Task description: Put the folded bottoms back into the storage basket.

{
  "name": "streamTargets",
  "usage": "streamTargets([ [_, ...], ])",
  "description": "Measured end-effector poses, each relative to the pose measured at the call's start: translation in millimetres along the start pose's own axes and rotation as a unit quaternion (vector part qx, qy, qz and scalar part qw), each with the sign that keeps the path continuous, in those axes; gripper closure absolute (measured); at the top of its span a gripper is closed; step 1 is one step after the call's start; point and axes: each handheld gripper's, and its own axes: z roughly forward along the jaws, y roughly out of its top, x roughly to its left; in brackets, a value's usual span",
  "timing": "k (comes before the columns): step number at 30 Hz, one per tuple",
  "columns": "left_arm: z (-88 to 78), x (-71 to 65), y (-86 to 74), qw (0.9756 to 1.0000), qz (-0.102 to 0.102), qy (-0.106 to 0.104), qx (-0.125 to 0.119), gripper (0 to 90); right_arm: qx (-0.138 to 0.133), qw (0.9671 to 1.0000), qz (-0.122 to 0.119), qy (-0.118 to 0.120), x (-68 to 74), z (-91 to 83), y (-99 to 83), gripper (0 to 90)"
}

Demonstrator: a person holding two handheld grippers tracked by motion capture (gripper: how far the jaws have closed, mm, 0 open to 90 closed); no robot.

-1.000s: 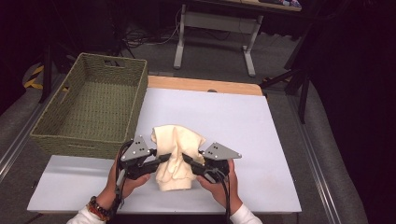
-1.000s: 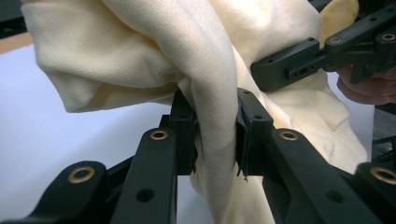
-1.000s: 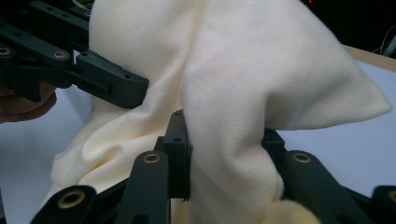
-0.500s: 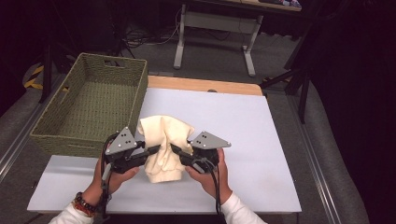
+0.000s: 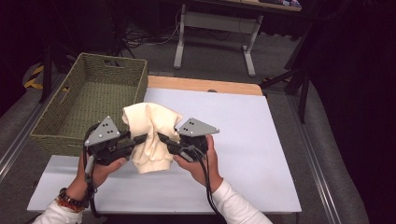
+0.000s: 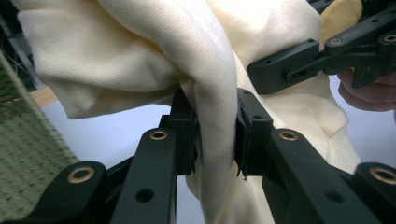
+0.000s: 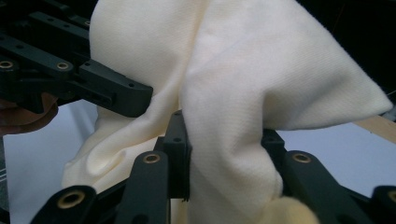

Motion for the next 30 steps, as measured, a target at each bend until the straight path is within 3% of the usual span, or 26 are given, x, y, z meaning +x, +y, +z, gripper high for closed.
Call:
streamTargets([
  [5,-13.2,10.5,8.3,1.0000,-0.008,0.006,-0.001,72.0,-0.011,0.9998,-0.002,0.014,2.7,10.0,15.5,65.3],
  [7,-19.9,13.2,13.6,0.9998,-0.001,0.018,0.004,72.1,-0.013,0.9997,-0.004,0.018,3.5,14.0,20.6,65.3],
  [13,-34.3,25.9,21.6,0.9997,-0.001,0.026,0.005,72.0,-0.021,0.9992,-0.011,0.033,6.3,26.0,38.8,65.3],
  [22,-47.7,51.8,23.6,0.9991,-0.012,0.037,0.018,72.0,-0.023,0.9983,-0.003,0.054,7.3,53.5,53.1,65.2],
  [30,-55.1,81.4,22.4,0.9972,-0.039,0.056,0.029,72.0,-0.019,0.9971,0.014,0.072,3.8,87.2,65.2,65.1],
])
